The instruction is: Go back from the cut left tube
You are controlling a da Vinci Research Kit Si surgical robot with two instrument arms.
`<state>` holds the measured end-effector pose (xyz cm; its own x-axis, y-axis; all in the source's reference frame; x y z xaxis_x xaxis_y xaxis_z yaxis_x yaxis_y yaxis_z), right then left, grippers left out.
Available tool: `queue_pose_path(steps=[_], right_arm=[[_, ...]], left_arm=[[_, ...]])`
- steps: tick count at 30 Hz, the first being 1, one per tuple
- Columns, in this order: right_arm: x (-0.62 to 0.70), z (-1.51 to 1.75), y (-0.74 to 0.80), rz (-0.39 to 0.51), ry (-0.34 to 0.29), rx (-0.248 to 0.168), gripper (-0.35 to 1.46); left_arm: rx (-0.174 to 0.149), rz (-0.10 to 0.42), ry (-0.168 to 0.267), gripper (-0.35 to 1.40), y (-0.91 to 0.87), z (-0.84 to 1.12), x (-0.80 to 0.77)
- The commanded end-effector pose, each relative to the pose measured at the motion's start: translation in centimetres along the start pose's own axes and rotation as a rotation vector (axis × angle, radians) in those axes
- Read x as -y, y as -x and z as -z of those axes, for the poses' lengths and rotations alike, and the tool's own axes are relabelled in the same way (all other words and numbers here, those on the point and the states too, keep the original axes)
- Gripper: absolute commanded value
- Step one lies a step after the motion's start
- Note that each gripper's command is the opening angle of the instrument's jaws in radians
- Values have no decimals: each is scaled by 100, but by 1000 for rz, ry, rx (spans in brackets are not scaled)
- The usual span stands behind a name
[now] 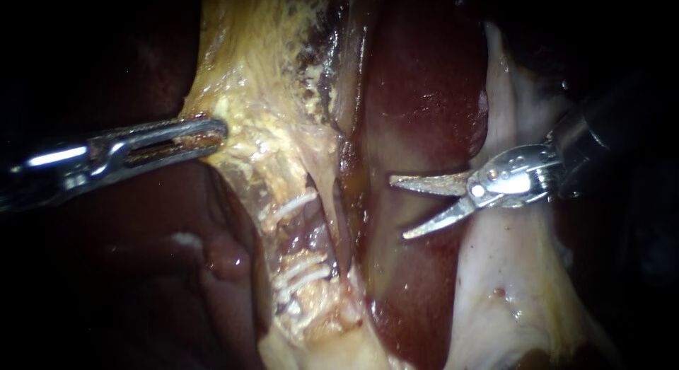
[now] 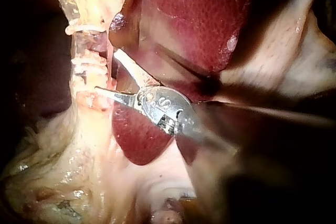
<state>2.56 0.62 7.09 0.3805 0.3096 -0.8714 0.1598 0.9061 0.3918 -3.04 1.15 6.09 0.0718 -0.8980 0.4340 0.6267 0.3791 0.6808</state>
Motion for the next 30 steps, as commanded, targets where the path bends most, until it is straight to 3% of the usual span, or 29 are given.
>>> queue_pose_path(steps=[1,5,11,18,30], right_arm=[[1,0,0,-1,-1,1,89],[2,-1,-1,5,-1,1,89],[2,0,-1,5,-1,1,89],[3,1,-2,5,-2,1,89],[4,2,-2,5,-2,0,89]], left_arm=[[0,-1,-1,-35,-2,-3,0],[0,-8,-14,-35,-21,-21,2],[-36,-22,-20,-35,-43,-63,0],[-44,-27,-23,-35,-42,-99,4],[-43,-37,-20,-35,-40,-106,9]])
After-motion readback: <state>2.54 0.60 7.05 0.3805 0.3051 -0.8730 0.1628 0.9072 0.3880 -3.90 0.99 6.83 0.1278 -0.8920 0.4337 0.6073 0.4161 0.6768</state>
